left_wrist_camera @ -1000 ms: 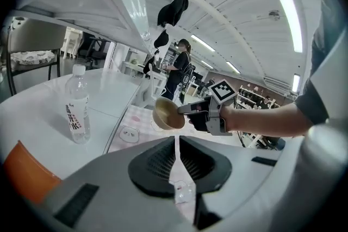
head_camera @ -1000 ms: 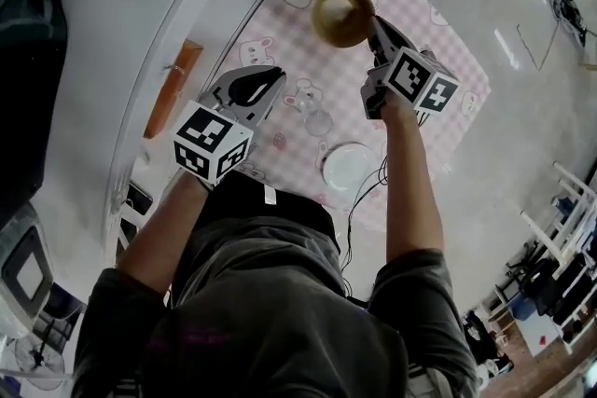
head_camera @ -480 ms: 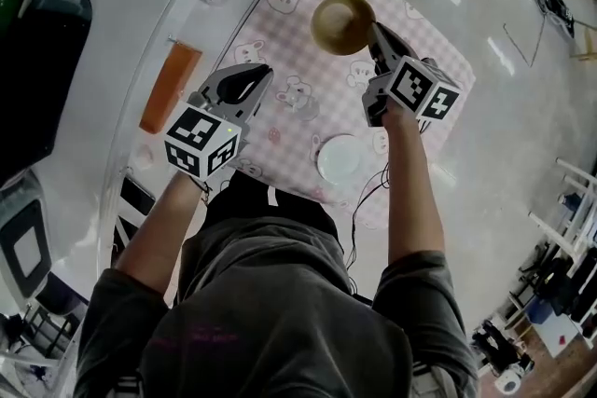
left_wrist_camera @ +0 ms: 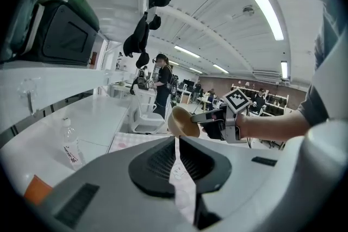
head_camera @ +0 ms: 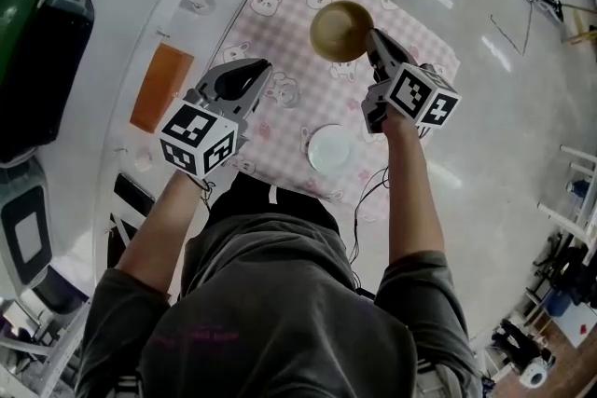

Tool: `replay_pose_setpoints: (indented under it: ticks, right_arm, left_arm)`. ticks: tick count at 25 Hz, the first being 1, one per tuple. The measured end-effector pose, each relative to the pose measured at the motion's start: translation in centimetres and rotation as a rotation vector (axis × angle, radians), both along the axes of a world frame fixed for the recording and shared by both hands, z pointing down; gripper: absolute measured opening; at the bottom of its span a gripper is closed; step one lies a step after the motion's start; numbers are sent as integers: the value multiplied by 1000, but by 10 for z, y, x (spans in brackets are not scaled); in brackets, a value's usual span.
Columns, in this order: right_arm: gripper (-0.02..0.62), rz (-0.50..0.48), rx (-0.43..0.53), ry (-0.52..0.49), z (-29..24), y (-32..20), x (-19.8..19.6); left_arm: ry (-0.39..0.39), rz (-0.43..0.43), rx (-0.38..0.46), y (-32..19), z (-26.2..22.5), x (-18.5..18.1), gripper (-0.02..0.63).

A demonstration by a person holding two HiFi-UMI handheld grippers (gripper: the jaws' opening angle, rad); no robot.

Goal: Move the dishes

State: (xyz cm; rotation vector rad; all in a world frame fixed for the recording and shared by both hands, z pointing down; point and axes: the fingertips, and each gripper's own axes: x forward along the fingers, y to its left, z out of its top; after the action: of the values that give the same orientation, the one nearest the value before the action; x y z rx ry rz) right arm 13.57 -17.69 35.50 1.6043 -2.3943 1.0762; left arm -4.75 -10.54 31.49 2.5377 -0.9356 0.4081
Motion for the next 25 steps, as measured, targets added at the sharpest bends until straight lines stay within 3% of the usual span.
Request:
replay_pose_setpoints:
  ticks: [15, 25]
  right_arm:
    - [12, 41, 40, -8, -29, 88, 66]
    - [12, 107, 4, -30, -16, 136, 97]
  left_arm:
    - [-19, 50, 54, 63, -27, 57, 25]
    - [-38, 126, 38, 88, -20, 86, 24]
